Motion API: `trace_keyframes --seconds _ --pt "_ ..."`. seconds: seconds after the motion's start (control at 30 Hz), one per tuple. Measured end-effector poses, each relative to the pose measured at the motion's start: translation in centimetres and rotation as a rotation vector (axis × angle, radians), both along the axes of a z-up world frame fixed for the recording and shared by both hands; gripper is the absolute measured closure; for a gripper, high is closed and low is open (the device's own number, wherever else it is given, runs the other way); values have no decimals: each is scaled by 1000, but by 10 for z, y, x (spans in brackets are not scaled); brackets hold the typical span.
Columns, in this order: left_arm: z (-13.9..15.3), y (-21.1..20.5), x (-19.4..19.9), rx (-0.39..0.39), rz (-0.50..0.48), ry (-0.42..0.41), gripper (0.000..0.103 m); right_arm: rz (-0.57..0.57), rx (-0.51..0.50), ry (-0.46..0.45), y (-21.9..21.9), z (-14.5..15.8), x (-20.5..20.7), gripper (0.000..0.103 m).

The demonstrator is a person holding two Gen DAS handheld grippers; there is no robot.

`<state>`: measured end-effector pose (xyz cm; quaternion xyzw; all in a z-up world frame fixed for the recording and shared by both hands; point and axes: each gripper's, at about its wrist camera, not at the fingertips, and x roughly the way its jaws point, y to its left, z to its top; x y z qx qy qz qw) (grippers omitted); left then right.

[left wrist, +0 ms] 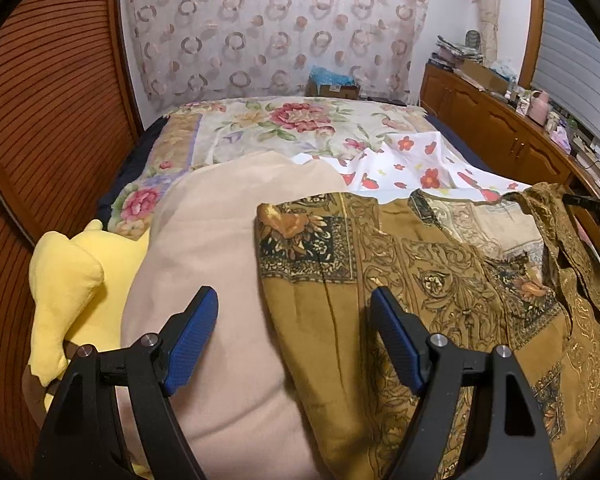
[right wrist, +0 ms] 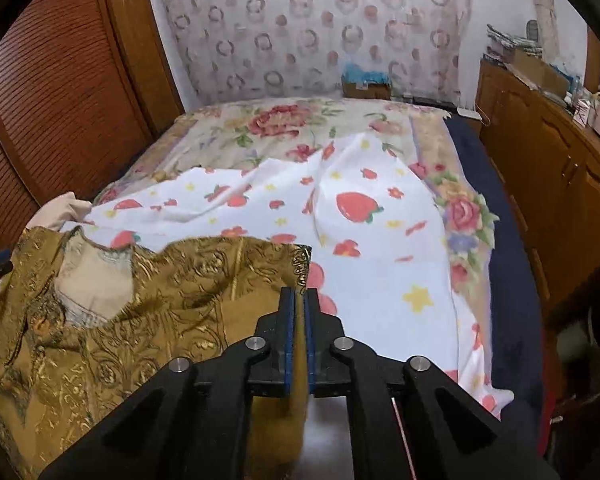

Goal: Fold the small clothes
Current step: 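Grasp the shirt hem with the left tool while the right tool grasps the shirt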

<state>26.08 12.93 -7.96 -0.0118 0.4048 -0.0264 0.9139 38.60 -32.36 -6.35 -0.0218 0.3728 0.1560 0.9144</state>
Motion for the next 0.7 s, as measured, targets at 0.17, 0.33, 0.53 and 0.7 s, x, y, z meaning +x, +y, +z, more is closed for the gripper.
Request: trace_keyframes --seconds 0.17,0.33,0.53,0.7 --pt "2 8 9 -32 14 -11 33 -1 -35 36 7 3 13 57" --pt "0 22 29 -65 55 19 51 -14 -65 74 11 2 20 56" --pt "-7 26 39 -92 57 66 51 -17 -93 71 13 7 25 56" --pt "-6 25 40 -100 46 59 56 -18 -94 67 14 6 25 56"
